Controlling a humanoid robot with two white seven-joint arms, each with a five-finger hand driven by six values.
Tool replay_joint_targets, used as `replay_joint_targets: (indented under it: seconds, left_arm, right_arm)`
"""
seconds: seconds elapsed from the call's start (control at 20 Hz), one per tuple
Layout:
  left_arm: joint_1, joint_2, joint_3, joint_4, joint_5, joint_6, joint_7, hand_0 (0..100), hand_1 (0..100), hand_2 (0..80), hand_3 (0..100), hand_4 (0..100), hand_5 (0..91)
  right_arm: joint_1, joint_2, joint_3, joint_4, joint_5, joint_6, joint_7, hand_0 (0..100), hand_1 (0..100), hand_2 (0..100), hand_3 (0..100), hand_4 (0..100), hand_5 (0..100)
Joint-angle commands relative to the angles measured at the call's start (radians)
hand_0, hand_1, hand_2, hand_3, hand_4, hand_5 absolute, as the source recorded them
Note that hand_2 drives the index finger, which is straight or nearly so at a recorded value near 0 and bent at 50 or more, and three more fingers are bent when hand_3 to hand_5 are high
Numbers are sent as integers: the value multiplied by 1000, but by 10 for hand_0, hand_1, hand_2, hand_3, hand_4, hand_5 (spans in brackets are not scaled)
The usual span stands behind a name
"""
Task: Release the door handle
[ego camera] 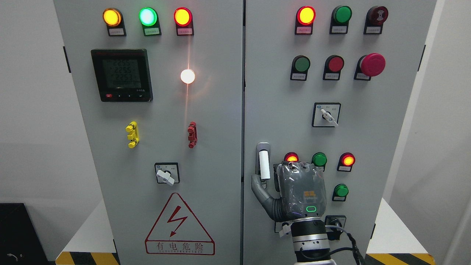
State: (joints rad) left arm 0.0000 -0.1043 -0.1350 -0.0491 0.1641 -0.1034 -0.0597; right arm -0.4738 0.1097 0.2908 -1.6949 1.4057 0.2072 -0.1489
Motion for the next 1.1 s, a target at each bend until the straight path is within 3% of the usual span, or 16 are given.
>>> replay_joint_targets:
  seconds: [0.0,1.05]
  left_arm:
    - [9,0,0,0,0,-1,0,120,556,0,0,0,0]
    - [8,0,0,0,0,1,0,120,556,0,0,0,0]
  right_arm:
    - [1,1,-2,1,-1,1,-1,427,272,976,1000,975,1000]
    - [1,1,-12,1,-7,11,-5,488,292,976,1000,978,1000]
